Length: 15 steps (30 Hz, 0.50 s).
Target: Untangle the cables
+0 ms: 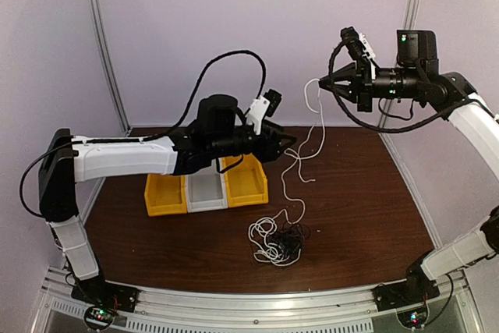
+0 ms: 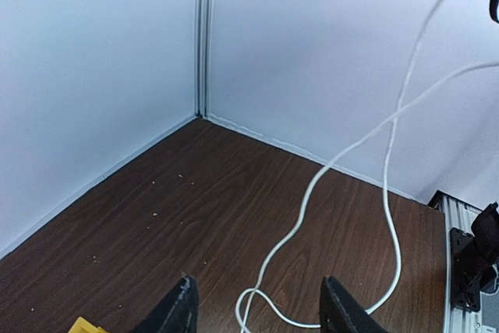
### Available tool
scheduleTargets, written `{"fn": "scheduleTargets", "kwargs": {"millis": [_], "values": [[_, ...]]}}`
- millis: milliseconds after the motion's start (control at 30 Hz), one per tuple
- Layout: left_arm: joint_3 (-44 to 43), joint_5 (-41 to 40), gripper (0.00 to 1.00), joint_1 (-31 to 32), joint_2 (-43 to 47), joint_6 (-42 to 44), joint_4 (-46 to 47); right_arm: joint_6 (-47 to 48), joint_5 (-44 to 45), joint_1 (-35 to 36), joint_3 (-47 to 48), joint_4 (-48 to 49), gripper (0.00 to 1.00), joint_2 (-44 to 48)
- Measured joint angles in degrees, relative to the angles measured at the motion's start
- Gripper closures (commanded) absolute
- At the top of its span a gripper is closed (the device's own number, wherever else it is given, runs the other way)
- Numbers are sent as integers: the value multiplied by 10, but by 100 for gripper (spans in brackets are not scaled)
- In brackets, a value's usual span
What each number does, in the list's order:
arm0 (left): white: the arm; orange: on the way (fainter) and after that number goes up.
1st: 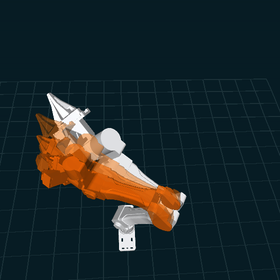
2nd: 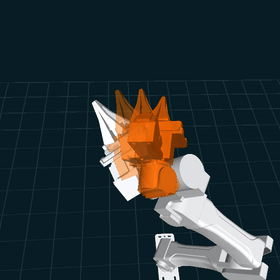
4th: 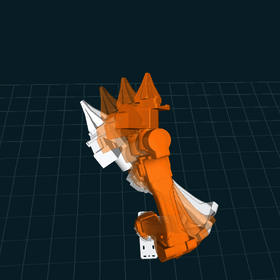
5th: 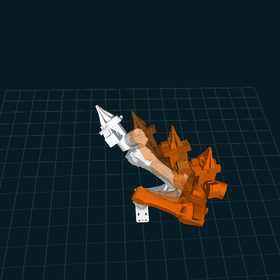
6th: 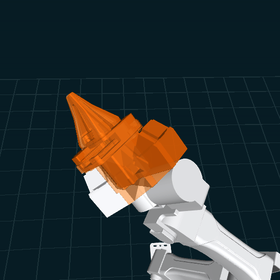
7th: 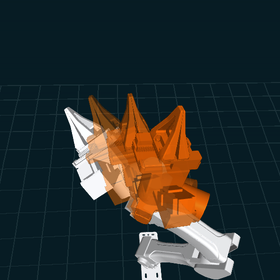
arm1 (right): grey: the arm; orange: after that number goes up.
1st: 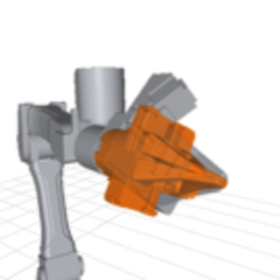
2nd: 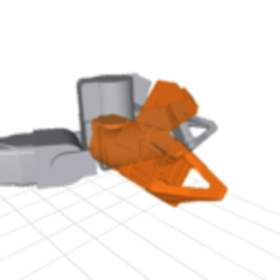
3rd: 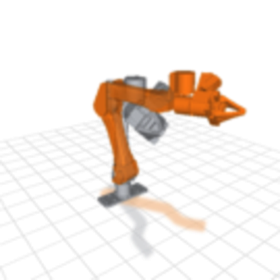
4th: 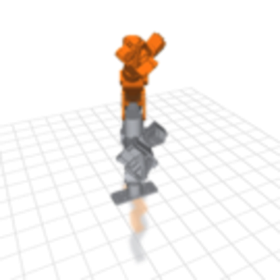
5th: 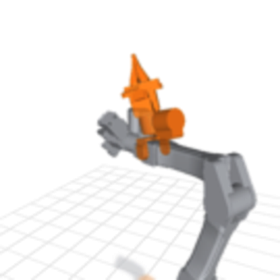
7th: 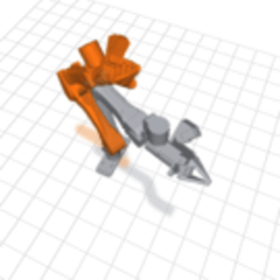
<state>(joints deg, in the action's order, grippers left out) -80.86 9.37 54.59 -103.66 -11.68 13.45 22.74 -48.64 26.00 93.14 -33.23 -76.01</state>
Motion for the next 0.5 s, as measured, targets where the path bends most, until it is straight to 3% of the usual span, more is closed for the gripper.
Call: {"fn": "scheduleTargets", "kwargs": {"millis": [300,500], "values": [[-39,103,43,-31,-53,27,-18,0,-13,0,-5,-6,100,2],[-41,115,48,-27,-88,35,-17,0,-17,0,-5,-6,100,2]]}}
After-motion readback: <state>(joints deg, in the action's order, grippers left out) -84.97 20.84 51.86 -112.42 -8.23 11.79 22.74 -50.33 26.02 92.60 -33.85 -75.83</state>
